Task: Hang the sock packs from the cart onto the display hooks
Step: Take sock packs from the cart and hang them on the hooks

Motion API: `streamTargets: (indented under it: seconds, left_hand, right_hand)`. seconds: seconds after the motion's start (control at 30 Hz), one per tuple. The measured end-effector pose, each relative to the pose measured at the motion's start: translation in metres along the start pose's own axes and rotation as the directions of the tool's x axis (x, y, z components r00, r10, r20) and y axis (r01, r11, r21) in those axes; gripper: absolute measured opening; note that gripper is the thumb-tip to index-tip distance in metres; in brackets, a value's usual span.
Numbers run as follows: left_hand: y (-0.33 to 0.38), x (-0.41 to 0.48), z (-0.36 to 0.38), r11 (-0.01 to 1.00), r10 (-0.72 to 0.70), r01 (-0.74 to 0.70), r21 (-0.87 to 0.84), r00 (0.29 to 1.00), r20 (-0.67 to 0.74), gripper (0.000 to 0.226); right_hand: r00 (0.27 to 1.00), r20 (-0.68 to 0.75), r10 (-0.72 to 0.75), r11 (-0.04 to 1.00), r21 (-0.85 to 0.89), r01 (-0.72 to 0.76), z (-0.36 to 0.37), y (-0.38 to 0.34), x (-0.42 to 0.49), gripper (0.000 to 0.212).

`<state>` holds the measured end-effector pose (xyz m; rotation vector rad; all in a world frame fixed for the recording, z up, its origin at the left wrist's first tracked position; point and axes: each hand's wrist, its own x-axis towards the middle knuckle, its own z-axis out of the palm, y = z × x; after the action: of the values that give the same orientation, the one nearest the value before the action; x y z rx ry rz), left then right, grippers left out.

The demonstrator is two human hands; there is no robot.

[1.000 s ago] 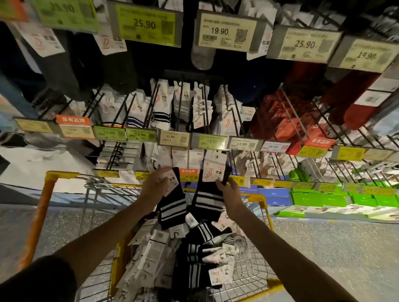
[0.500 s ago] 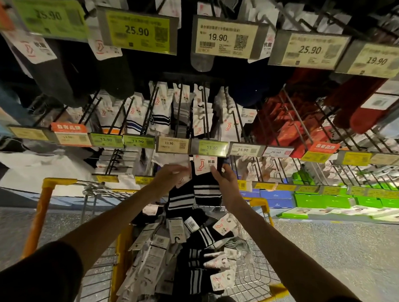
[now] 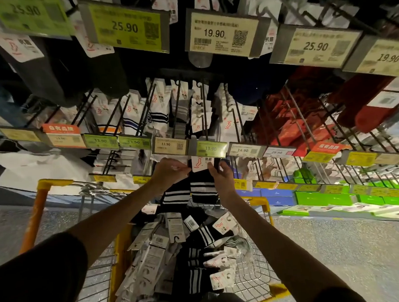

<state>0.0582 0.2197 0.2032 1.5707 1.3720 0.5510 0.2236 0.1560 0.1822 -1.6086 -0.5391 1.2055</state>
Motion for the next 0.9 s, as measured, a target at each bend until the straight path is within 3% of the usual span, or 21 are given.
streamTargets:
  seconds: [0.1, 0.23, 0.33, 0.47, 0.57, 0.63, 0.73, 0.9]
  left_hand:
    - [-0.002, 0.008, 0.000, 0.999, -0.033, 0.033, 0.003, 0.999, -0.017, 0.015]
    - [-0.002, 0.018, 0.000, 0.989, -0.129, 0.124, -0.074, 0.990, -0.058, 0.018]
    - [-0.005, 0.022, 0.000, 0.974, -0.179, 0.171, -0.152, 0.983, -0.043, 0.037]
    - [-0.011, 0.028, 0.001, 0.990, -0.142, 0.142, -0.013, 0.990, -0.014, 0.028]
    - [-0.016, 0.032, 0.000, 0.991, -0.126, 0.126, 0.047, 0.992, -0.014, 0.030]
    - [-0.020, 0.033, -0.001, 0.987, -0.108, 0.102, 0.124, 0.993, 0.041, 0.033]
    - [-0.019, 0.031, -0.001, 0.984, -0.086, 0.073, 0.161, 0.993, 0.080, 0.034]
    - [-0.015, 0.026, 0.005, 0.997, -0.045, 0.035, 0.068, 0.987, 0.156, 0.024]
  right_hand:
    - [0.999, -0.016, -0.031, 0.999, -0.007, 0.031, 0.005, -0.008, 0.004, 0.010]
    - [0.997, -0.080, 0.011, 1.000, 0.000, -0.011, 0.013, -0.015, 0.020, 0.017]
    - [0.995, -0.099, 0.029, 0.999, -0.020, -0.031, 0.015, -0.021, 0.034, 0.017]
    - [0.982, -0.045, 0.184, 0.979, -0.081, -0.187, 0.015, -0.024, 0.049, 0.019]
    - [0.992, -0.122, 0.032, 0.963, -0.263, -0.063, 0.019, -0.023, 0.061, 0.032]
    - [0.992, -0.122, -0.006, 0.971, -0.237, -0.024, 0.021, -0.026, 0.063, 0.039]
    - [0.986, -0.151, 0.072, 0.969, -0.222, -0.104, 0.022, -0.030, 0.060, 0.039]
    - [0.984, -0.068, 0.167, 0.967, -0.183, -0.177, 0.010, -0.021, 0.049, 0.033]
